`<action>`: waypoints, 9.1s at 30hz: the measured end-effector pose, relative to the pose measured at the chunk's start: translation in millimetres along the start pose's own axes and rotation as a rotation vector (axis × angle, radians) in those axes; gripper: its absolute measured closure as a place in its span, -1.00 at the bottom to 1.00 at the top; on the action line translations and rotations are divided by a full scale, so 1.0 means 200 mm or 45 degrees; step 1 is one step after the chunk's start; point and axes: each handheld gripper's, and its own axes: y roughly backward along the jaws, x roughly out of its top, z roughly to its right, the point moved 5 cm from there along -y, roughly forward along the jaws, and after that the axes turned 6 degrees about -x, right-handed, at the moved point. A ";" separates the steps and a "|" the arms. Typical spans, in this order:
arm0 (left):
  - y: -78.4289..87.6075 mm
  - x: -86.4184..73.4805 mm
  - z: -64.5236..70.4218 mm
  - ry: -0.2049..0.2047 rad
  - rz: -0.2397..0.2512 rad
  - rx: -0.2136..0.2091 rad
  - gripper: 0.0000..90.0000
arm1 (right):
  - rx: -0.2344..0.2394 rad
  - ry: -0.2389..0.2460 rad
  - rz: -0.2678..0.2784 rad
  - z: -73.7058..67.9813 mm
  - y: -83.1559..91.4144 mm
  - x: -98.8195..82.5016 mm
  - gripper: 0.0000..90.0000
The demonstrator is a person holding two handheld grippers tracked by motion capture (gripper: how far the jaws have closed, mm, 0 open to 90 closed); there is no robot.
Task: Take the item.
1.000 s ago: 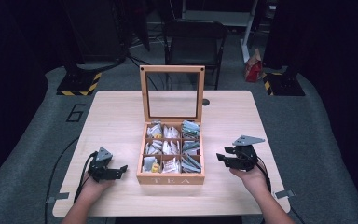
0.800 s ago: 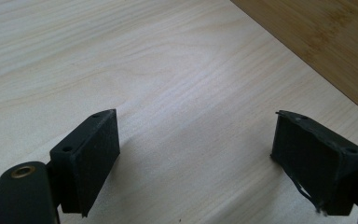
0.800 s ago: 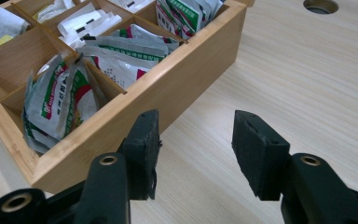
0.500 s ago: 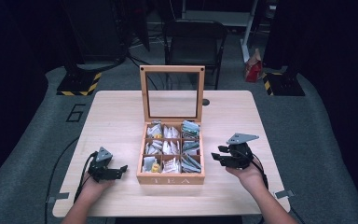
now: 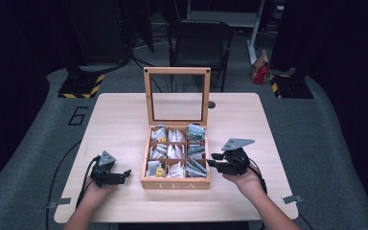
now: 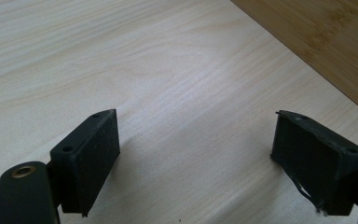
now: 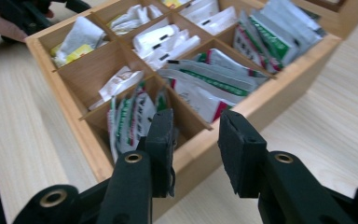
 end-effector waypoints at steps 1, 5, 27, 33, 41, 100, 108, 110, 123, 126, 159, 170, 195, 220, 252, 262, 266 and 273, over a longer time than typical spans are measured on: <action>0.00 0.00 0.00 0.000 0.000 0.000 -0.68 | 0.005 0.002 -0.004 -0.01 -0.01 0.00 0.46; 0.00 0.00 0.00 0.000 0.000 0.000 -0.68 | 0.023 0.014 -0.017 -0.05 -0.03 0.01 0.48; 0.00 0.00 0.00 0.000 0.001 -0.001 -0.68 | 0.054 -0.005 -0.014 -0.10 -0.09 0.04 0.33; 0.00 0.00 0.00 0.000 0.001 -0.001 -0.68 | 0.062 0.027 -0.032 -0.11 -0.10 0.03 0.32; 0.00 0.00 0.00 0.000 0.001 -0.001 -0.68 | 0.002 0.044 -0.066 -0.11 -0.13 0.02 0.57; 0.01 0.00 0.01 -0.009 0.003 0.000 -0.67 | 0.112 0.056 -0.133 -0.14 -0.18 0.04 0.99; 0.00 0.00 0.01 -0.006 0.004 -0.005 -0.67 | 0.135 0.053 -0.094 -0.14 -0.11 0.11 0.99; 0.00 0.00 0.00 -0.008 0.004 -0.004 -0.67 | 0.147 0.040 -0.076 -0.14 -0.09 0.13 0.98; 0.00 0.00 0.00 -0.012 0.003 0.000 -0.67 | 0.148 0.029 -0.026 -0.11 0.02 0.21 0.98; 0.00 0.00 0.00 -0.012 0.000 -0.004 -0.67 | 0.153 0.015 -0.017 -0.10 0.04 0.22 0.98; 0.00 0.00 0.00 -0.013 0.001 -0.003 -0.67 | 0.035 -0.033 0.038 0.08 0.24 0.25 0.98; 0.00 0.00 0.00 -0.013 0.001 -0.003 -0.67 | -0.027 -0.065 0.038 0.18 0.27 0.21 0.98; 0.00 0.00 0.00 -0.010 0.000 -0.006 -0.67 | -0.167 -0.114 0.019 0.34 0.27 0.08 0.98; 0.00 0.00 0.00 -0.011 0.002 -0.004 -0.67 | -0.240 -0.158 -0.024 0.41 0.21 -0.09 0.97; 0.00 0.00 0.00 -0.012 0.001 -0.003 -0.67 | -0.343 -0.152 -0.118 0.46 0.09 -0.29 0.97; 0.00 0.00 0.00 -0.008 0.003 -0.006 -0.67 | -0.352 -0.152 -0.121 0.44 0.05 -0.32 0.97; 0.01 0.00 0.00 -0.012 0.000 -0.003 -0.67 | -0.337 -0.152 -0.117 0.42 0.04 -0.33 0.95; 0.01 0.00 0.00 -0.012 0.000 -0.003 -0.67 | -0.316 -0.164 -0.125 0.38 0.00 -0.36 0.91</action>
